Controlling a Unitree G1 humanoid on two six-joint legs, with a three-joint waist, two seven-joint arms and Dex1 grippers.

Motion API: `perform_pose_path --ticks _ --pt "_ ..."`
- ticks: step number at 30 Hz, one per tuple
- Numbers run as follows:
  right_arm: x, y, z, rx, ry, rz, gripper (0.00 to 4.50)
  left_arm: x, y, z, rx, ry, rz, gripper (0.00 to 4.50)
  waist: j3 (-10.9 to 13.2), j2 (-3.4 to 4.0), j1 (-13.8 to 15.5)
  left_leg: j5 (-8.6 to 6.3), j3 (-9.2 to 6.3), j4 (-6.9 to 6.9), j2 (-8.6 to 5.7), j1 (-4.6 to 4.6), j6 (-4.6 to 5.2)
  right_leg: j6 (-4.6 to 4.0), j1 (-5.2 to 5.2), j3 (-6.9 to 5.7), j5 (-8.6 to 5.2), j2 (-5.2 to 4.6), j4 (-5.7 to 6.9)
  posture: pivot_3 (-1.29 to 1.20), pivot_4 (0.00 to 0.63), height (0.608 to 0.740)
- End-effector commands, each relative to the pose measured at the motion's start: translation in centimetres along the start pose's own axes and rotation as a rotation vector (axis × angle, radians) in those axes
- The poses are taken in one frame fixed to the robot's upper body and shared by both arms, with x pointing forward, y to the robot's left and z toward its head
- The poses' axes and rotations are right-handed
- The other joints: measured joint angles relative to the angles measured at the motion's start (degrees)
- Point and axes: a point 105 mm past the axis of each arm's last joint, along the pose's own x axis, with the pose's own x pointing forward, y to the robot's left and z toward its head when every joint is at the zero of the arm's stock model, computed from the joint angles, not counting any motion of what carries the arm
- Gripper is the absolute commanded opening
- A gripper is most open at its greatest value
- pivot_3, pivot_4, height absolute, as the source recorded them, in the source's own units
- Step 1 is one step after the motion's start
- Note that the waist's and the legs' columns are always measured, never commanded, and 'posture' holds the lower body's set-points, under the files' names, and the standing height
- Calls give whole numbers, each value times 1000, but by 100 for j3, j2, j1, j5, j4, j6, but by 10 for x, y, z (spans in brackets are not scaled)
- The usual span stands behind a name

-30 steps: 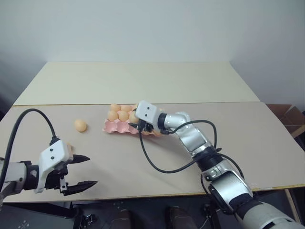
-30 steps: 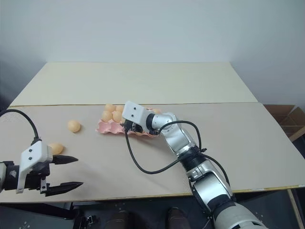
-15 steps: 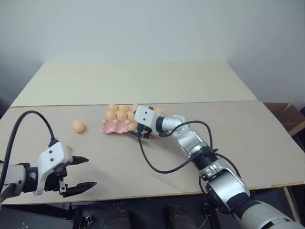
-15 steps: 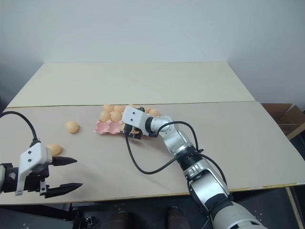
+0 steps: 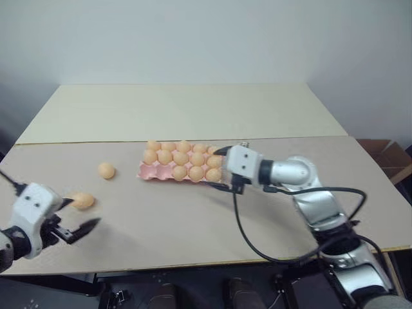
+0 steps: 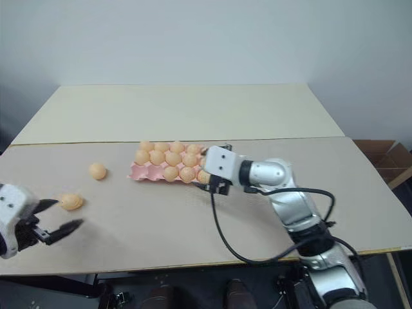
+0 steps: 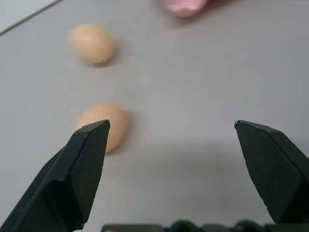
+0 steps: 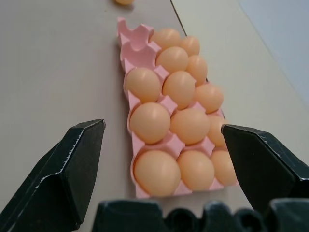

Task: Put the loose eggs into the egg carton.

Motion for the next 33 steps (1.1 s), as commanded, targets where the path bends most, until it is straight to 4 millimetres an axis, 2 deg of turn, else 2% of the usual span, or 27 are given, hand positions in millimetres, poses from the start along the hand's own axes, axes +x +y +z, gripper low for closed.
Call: perform_pose_path --ticks 1,4,10,17,22,29,33 --pt "-17 -2 13 18 -19 -21 4484 -8 22 -8 -61 35 145 4500 0 0 5 0 0 0 0 -1 0 0 0 1 0 -1 -1 0 150 740" --pt "-28 1 10 54 9 -25 4484 -7 30 -9 -131 15 202 4500 -2 -4 46 0 0 0 -2 -1 0 -1 0 1 -1 -4 -2 0 150 740" --pt "-41 3 4 84 66 -48 4484 -6 19 -2 -151 4 116 4500 -14 -23 61 -1 0 0 -6 -5 -2 -2 0 0 -1 -11 -8 0 150 740" --pt "-45 3 3 114 89 -84 4484 9 18 3 -136 5 101 4500 -15 -25 67 -1 -1 0 -5 -6 -2 -3 0 -2 -1 -9 -7 0 150 740" --pt "-45 5 2 132 102 -97 4484 39 20 6 -152 -10 96 4500 -16 -26 94 -1 -2 1 -8 -8 -1 -2 1 -3 -1 -10 -8 0 150 740" --pt "-53 2 -4 133 145 -128 4484 68 20 8 -144 -15 70 4500 -18 -32 64 -1 0 1 -8 -12 0 -1 0 0 1 -10 -12 0 150 740" --pt "-58 1 -8 143 171 -151 4484 85 14 0 -137 27 42 4500 -18 -32 76 0 0 1 -8 -11 0 -1 1 -1 1 -10 -9 0 150 740"
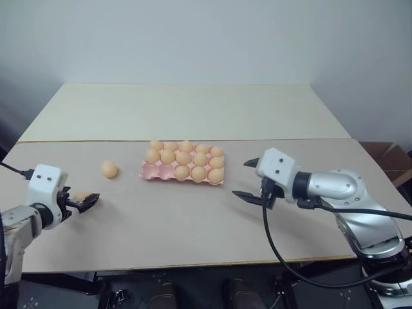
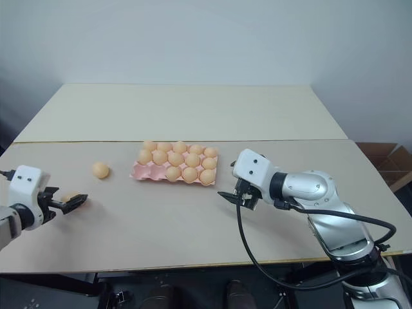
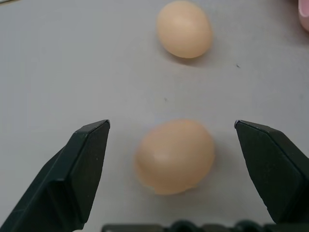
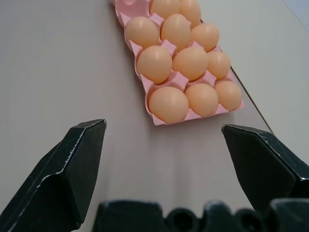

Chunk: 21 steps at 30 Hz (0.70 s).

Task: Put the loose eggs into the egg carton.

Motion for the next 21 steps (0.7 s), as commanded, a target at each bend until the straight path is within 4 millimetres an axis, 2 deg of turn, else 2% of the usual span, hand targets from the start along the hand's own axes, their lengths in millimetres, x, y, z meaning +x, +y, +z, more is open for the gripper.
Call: perform_pose_path --ticks 1,6,9,13,14,19,21 --pt "-11 -8 8 -22 -15 -59 4484 7 -2 1 14 -7 -5 4500 0 -1 -6 0 0 0 0 0 0 0 0 1 0 0 -1 0 150 740" --pt "-13 -5 5 -18 0 -66 4484 11 -4 -8 4 26 -15 4500 0 -2 -9 0 0 1 2 0 0 10 -1 1 6 1 0 0 150 740" --pt "-13 -5 4 -16 4 -69 4500 12 1 -9 -10 30 5 3934 -1 -2 -5 0 0 1 1 0 0 12 0 0 7 0 0 0 150 740" --pt "-12 -6 4 -17 5 -74 4500 14 2 -9 -16 38 12 2604 -1 -2 -8 0 0 2 1 1 0 10 1 1 6 0 0 0 150 740" --pt "-12 -7 3 -17 5 -75 4500 14 2 -10 -17 39 13 2428 -1 -2 -7 0 0 2 1 1 0 10 0 1 6 0 0 0 150 740" --pt "-11 -7 2 -23 8 -80 4500 16 -3 -9 12 41 0 2381 -1 -2 -4 0 0 2 0 1 0 12 1 1 7 -1 -1 0 150 740" --pt "-11 -7 2 -26 10 -83 4500 15 -8 3 3 -11 -19 2381 -1 -2 -4 0 0 2 0 2 0 11 2 1 6 -1 0 0 150 740"
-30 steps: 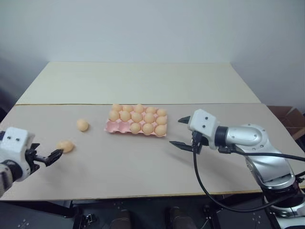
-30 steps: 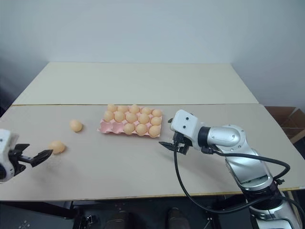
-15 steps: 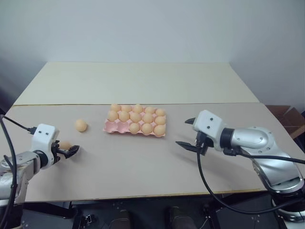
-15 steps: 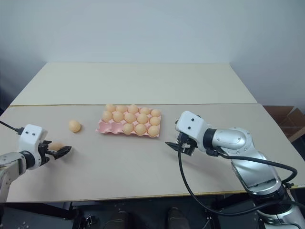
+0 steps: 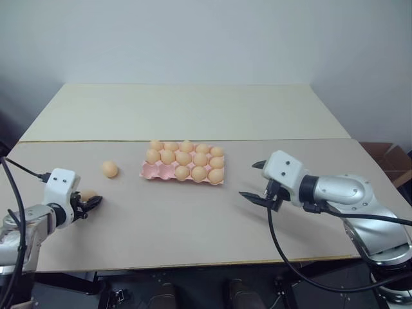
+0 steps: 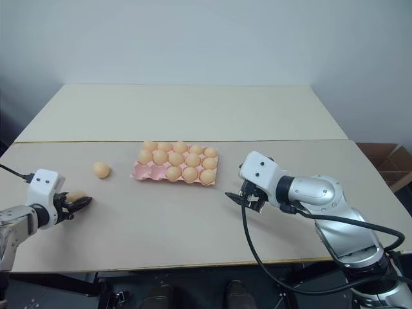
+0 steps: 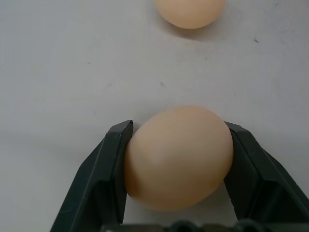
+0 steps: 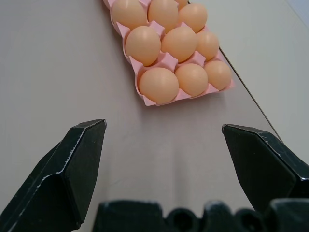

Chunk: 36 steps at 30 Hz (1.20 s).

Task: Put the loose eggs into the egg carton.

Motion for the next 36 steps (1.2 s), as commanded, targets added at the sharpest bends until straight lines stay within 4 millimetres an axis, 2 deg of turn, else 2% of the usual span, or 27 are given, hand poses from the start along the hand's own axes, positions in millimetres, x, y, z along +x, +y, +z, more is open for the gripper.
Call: perform_pose_path --ticks 1,3,5,7,11,15,20,28,34,36 --pt "-5 -6 8 -47 -19 -41 4500 -5 -10 27 36 -104 -38 2381 0 0 0 0 0 0 0 -1 0 0 0 0 0 0 0 0 150 740" --pt "-5 -6 8 -50 -17 -44 4500 -9 -19 38 60 -159 -88 2381 0 -2 5 0 -1 0 0 -3 0 1 -1 -2 1 0 -1 0 150 740" --pt "-4 -8 7 -51 -14 -54 4500 -20 -46 65 108 -285 -231 2381 0 -2 9 0 -1 0 -1 -5 0 3 -1 -1 2 -1 -2 0 150 740" --pt "-4 -8 7 -51 -14 -64 4500 -27 -71 82 157 -379 -361 2381 0 -2 33 0 0 0 -3 -8 0 3 -1 -1 2 -3 -5 0 150 740" --pt "-2 -8 9 -46 -22 -84 4500 -19 -98 101 206 -452 -509 2381 0 -2 64 1 0 3 -6 -2 1 3 5 1 2 -1 -2 0 150 740" --pt "-5 -8 12 -41 -27 -108 4500 3 -114 115 277 -482 -558 2381 0 -2 76 1 0 5 -6 0 2 23 8 4 14 5 0 0 150 740" --pt "-11 -9 9 -38 -11 -156 4500 24 -130 121 327 -499 -632 2381 0 -2 83 0 0 5 -7 -7 5 29 6 6 17 5 -7 0 150 740" --pt "-17 -5 7 -19 2 -193 4500 43 -135 125 333 -503 -663 2381 0 -3 83 0 -1 10 -7 -7 5 30 6 4 18 6 -1 0 150 740" --pt "-18 -2 6 -13 6 -195 4500 50 -134 132 331 -530 -650 4276 0 -3 84 0 -2 12 -7 -8 6 32 7 5 19 5 -3 0 150 740" --pt "-19 -2 4 -10 11 -198 4500 51 -131 133 335 -549 -623 4433 0 -3 82 0 -2 12 -7 -8 6 32 7 5 19 6 -2 0 150 740"
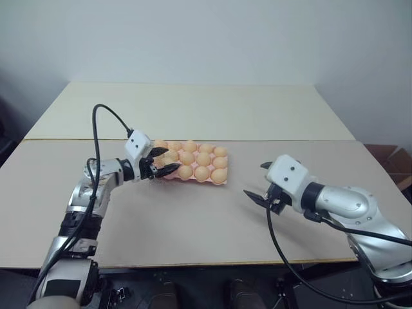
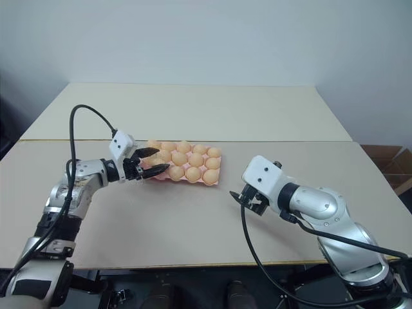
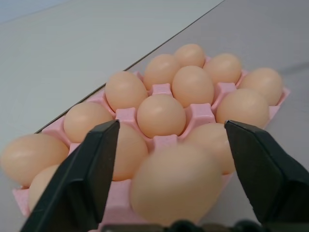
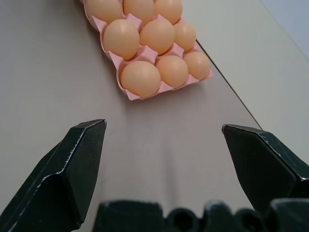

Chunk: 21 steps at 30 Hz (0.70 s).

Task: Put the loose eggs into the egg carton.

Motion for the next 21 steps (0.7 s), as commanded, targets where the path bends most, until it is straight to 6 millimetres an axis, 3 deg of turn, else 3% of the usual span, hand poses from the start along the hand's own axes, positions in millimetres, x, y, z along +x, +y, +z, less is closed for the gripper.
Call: perform_pose_path --ticks 1,6,12,17,21 --pt "-8 -7 8 -29 -24 -49 4500 -3 9 13 57 -46 52 4433 0 0 1 0 0 0 0 0 0 0 0 0 0 0 0 0 150 740" --pt "-7 -6 8 -35 -22 -42 4500 -25 16 16 63 -60 102 4433 0 0 -34 0 -1 1 0 0 0 2 0 0 1 0 1 0 150 740" --pt "-7 -5 7 -46 -21 -28 4500 -77 13 9 39 1 238 4433 0 0 -117 0 -3 -1 6 1 0 2 -2 0 0 1 1 0 150 740" --pt "-1 -4 9 -44 -35 3 4500 -122 5 2 -44 66 449 4433 0 0 -101 0 -2 -1 5 6 -1 1 0 -1 -1 -4 1 0 150 740" --pt "4 -2 10 -39 -52 35 4500 -145 4 -9 -134 141 603 4433 0 0 -66 -1 -4 -1 4 6 -1 0 0 -4 -2 -4 1 0 150 740"
